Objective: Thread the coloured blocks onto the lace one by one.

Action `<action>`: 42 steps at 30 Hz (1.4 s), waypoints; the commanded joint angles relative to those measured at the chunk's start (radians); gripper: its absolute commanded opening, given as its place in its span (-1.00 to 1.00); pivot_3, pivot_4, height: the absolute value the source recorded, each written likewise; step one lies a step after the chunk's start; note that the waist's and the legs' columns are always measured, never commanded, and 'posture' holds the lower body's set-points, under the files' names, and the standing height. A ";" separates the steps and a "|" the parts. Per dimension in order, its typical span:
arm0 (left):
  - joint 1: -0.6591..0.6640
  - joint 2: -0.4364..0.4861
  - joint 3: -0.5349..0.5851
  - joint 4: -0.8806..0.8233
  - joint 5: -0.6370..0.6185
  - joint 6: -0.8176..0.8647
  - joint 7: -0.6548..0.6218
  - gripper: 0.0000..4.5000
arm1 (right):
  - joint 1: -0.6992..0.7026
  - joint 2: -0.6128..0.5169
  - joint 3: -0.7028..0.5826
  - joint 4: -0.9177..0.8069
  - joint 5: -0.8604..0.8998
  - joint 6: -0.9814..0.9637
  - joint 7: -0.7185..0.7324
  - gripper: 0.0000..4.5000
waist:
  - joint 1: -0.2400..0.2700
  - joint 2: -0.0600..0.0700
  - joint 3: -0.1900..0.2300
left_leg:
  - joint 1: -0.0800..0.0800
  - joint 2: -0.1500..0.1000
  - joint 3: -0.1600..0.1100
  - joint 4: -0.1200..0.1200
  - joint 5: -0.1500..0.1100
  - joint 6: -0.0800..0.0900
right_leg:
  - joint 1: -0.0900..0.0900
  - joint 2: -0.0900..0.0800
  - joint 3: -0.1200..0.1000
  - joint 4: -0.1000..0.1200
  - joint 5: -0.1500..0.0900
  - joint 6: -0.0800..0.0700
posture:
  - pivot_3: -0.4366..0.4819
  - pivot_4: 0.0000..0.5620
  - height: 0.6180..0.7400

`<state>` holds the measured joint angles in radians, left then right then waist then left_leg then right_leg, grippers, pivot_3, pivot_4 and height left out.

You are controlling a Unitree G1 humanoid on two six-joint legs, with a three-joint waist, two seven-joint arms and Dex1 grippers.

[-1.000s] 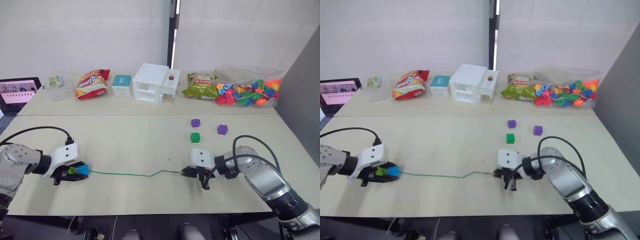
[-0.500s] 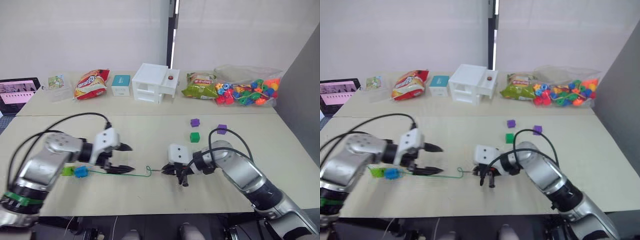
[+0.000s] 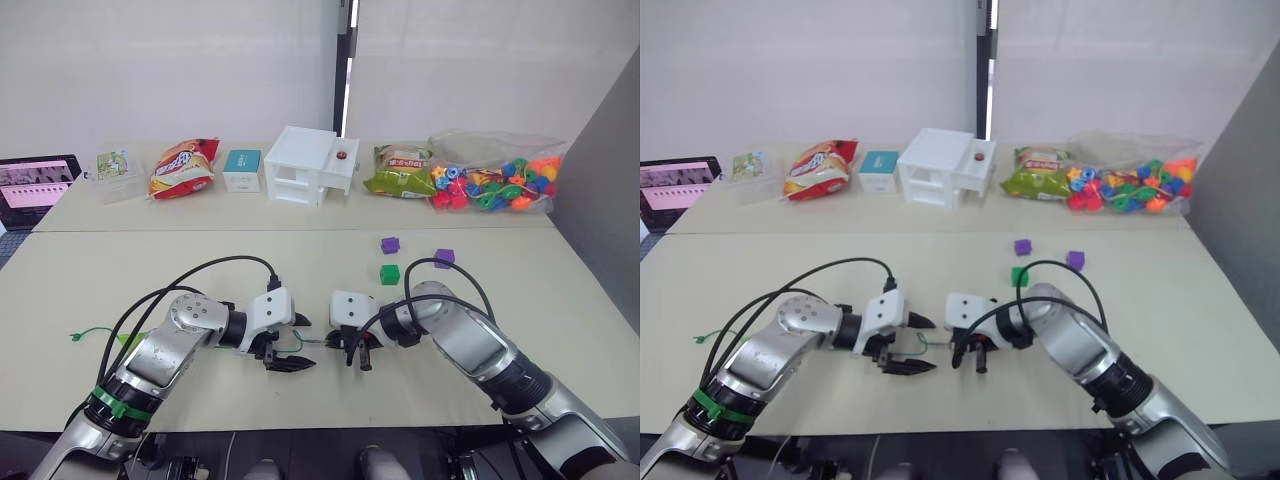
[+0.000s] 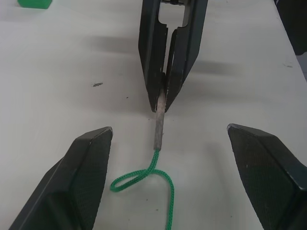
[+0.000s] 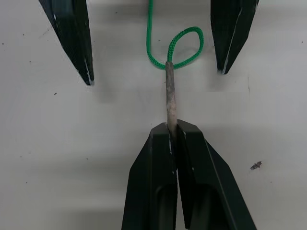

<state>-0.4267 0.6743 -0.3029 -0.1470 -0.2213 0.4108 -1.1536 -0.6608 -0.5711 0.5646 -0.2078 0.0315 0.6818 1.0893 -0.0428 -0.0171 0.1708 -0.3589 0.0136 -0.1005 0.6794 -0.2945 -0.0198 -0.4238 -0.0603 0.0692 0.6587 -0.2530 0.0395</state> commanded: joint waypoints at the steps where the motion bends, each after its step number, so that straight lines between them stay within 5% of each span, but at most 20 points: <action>1: -0.006 -0.011 0.006 -0.002 -0.003 -0.019 -0.002 0.79 | -0.020 0.002 -0.021 -0.044 0.009 0.008 0.003 -1.00 | 0.000 0.000 0.000 | 0.000 0.000 0.000 0.000 0.000 0.000 | 0.000 0.000 0.000 0.000 0.000 0.000 | -0.05 -0.47 1.00; 4: -0.009 -0.016 0.007 0.002 0.000 -0.016 -0.003 0.67 | -0.019 0.001 -0.023 -0.045 0.010 0.010 0.002 -1.00 | -0.001 0.000 0.000 | 0.000 0.000 0.000 0.000 0.000 0.000 | 0.000 0.000 0.000 0.000 0.000 0.000 | -0.05 -0.47 1.00; 15: -0.009 -0.015 0.011 0.019 0.007 -0.020 -0.005 -0.92 | -0.016 -0.002 -0.031 -0.054 0.015 0.019 -0.002 -1.00 | 0.000 0.000 0.000 | 0.000 0.000 0.000 0.000 0.000 0.000 | 0.000 0.000 0.000 0.000 0.000 0.000 | -0.05 -0.47 1.00; 29: -0.019 -0.028 0.034 -0.002 -0.018 0.018 -0.009 -0.98 | 0.011 -0.013 -0.030 -0.061 0.017 0.015 -0.017 -1.00 | -0.001 0.000 0.000 | 0.000 0.000 0.000 0.000 0.000 0.000 | 0.000 0.000 0.000 0.000 0.000 0.000 | -0.05 -0.47 1.00; 35: -0.015 -0.004 0.040 -0.009 -0.025 0.027 -0.022 -1.00 | 0.121 -0.025 -0.226 -0.200 0.114 0.106 -0.092 -0.09 | 0.004 0.000 0.000 | -0.001 0.000 -0.001 0.000 0.000 0.000 | 0.000 0.000 0.000 0.000 0.000 0.000 | -0.05 -0.47 1.00; 42: -0.006 0.017 0.049 -0.025 -0.038 0.039 -0.025 -1.00 | 0.411 0.043 -0.642 -0.452 0.221 0.340 -0.332 0.97 | 0.013 0.000 0.000 | -0.002 0.000 -0.001 0.000 0.000 0.000 | 0.000 0.000 0.000 -0.001 0.000 0.000 | -0.05 -0.47 1.00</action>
<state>-0.4317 0.6826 -0.2732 -0.1440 -0.2391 0.4463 -1.1721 -0.2884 -0.5476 0.0060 -0.6018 0.2405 0.9838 0.8271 -0.0294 -0.0175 0.1707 -0.3602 0.0136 -0.1018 0.6792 -0.2945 -0.0198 -0.4234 -0.0602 0.0686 0.6576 -0.2531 0.0396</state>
